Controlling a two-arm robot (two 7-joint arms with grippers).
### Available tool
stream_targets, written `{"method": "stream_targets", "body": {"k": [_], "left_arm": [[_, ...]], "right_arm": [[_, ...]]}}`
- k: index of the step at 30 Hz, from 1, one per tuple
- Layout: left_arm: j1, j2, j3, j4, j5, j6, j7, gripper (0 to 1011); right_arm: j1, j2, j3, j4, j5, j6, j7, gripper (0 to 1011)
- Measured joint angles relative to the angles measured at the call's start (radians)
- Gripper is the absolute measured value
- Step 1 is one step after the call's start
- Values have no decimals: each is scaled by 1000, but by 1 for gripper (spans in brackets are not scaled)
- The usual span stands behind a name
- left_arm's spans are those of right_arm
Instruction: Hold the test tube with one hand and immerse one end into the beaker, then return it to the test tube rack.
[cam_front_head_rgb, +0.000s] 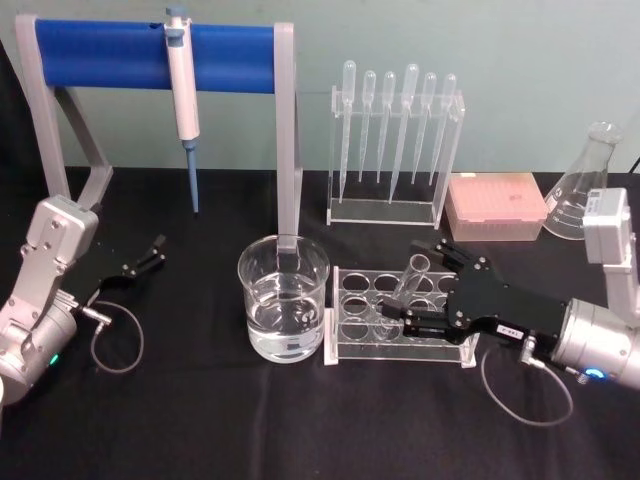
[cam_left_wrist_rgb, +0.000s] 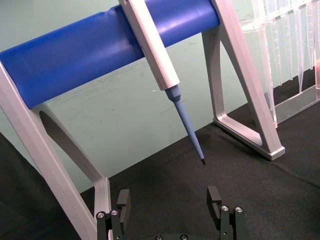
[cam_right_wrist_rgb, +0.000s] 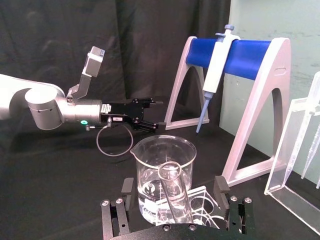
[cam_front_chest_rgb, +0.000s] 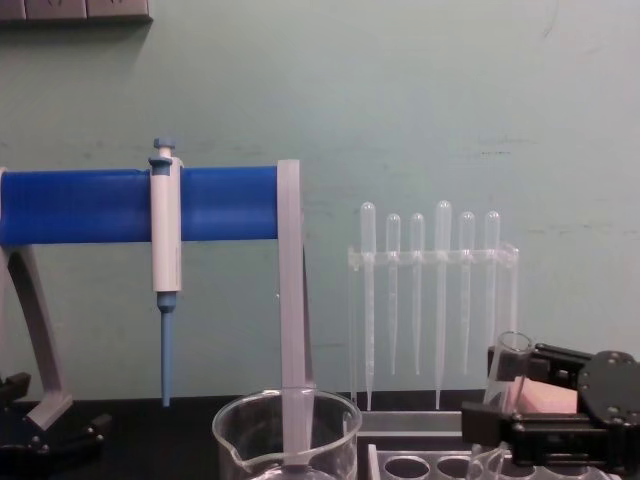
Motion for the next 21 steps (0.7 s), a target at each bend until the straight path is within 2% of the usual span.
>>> {"method": "stream_targets", "body": {"k": [17, 21], "left_arm": [[0, 0, 0, 0, 0, 0, 0, 1000], [0, 0, 0, 0, 0, 0, 0, 1000]], "right_arm": [[9, -16, -9, 20, -14, -14, -9, 1003], [9, -15, -8, 18, -13, -13, -9, 964]]}}
